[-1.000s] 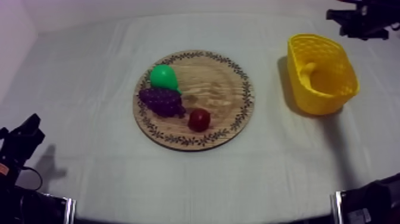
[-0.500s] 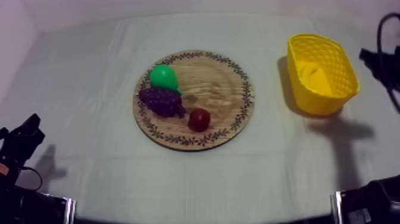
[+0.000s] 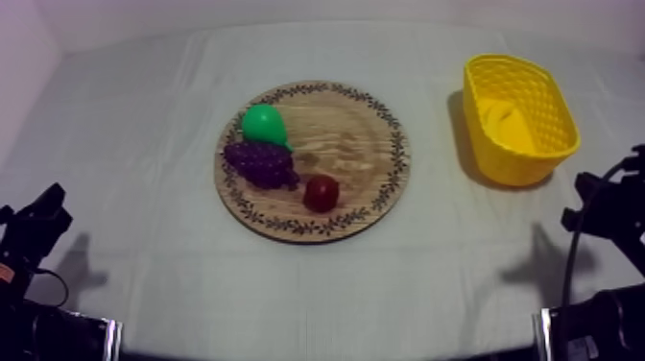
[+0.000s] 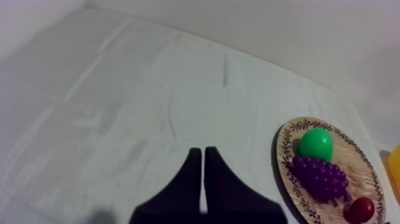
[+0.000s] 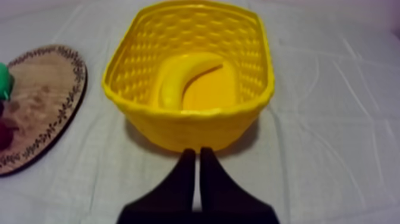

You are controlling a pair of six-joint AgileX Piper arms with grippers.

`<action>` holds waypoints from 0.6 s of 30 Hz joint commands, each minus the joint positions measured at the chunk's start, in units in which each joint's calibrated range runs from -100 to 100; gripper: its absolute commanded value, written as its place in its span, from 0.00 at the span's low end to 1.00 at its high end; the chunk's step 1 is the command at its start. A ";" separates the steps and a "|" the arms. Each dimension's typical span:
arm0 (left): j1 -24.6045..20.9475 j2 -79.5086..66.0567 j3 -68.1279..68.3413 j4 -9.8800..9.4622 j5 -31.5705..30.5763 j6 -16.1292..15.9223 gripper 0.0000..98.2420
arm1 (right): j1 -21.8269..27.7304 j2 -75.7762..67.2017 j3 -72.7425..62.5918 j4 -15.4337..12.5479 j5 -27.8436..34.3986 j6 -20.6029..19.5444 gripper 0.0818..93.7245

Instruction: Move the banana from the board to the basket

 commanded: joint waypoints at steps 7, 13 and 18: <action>-0.01 -0.03 0.03 -0.01 -0.02 -0.01 0.00 | -0.10 -8.76 0.77 0.85 5.90 -1.73 0.01; -0.01 -0.03 0.03 -0.01 -0.02 -0.01 0.00 | 0.37 -10.09 0.50 1.11 7.22 -3.34 0.01; -0.01 -0.03 0.03 -0.01 -0.02 -0.01 0.00 | 0.87 -10.24 1.50 3.06 4.50 -5.21 0.01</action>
